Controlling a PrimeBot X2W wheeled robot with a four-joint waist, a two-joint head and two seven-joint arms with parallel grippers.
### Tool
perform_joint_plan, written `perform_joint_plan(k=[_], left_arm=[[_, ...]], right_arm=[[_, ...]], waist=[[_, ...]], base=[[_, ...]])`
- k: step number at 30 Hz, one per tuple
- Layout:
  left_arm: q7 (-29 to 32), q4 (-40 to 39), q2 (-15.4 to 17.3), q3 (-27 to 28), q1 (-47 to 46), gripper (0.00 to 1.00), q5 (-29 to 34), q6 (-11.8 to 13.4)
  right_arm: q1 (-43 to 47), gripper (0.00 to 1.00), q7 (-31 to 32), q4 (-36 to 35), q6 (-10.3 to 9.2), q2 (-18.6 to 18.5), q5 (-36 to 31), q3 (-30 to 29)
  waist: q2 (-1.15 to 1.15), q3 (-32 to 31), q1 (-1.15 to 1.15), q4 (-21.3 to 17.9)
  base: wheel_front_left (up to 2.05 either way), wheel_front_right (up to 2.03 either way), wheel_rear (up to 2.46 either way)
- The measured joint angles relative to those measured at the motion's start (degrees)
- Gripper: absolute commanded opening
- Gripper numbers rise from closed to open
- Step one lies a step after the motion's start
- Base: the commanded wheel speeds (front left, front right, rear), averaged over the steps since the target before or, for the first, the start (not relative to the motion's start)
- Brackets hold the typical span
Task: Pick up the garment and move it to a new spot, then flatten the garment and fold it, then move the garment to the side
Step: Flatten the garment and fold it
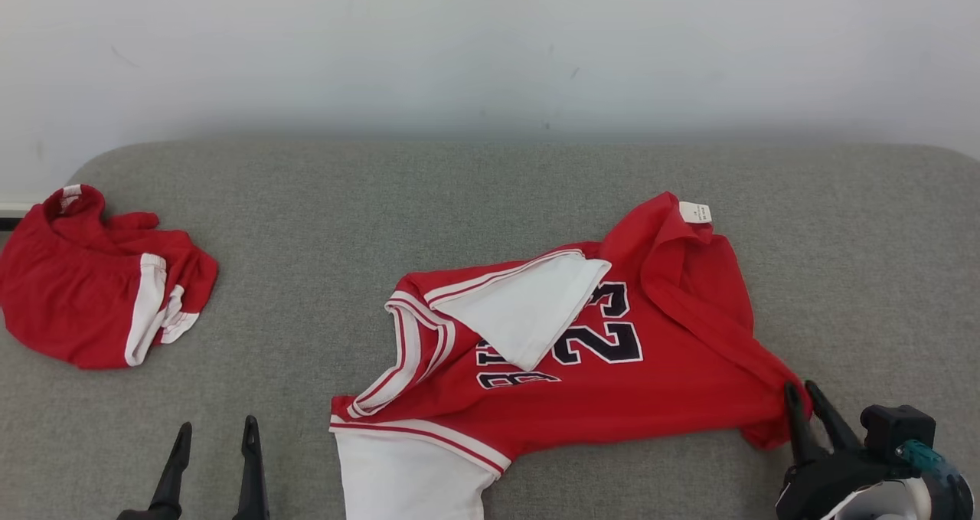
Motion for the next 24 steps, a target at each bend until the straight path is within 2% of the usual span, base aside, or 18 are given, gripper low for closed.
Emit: perform_joint_plan(k=[5,10,18,24], left_arm=[[0.00,0.19,0.00,-0.11,0.53,1.00,-0.01,0.00],[0.00,0.04,0.00,0.19,1.53,1.00,0.00,0.01],[0.00,-0.48,0.01,0.68,2.11,1.00,0.01,0.00],[0.00,-0.67,0.00,0.85,2.20,1.00,0.16,0.01]], right_arm=[[0.01,1.00,-2.58,0.12,0.00,-1.27,0.14,0.77],[2.26,1.00,-3.61,-3.31,0.00,-0.88,-0.65,0.62],[8.35,1.00,-3.96,-16.68,0.00,2.80,-3.28,-1.79],[12.11,1.00,-3.96,-22.98,0.00,5.22,-4.91,-2.42]], waist=[[0.00,-0.80,0.00,0.02],[0.00,-1.77,0.00,-0.35],[0.00,-2.55,0.00,-1.57],[0.00,-2.86,0.00,-1.96]], base=[[0.00,0.00,0.00],[0.00,0.00,0.00],[0.00,0.00,0.00],[0.00,0.00,0.00]])
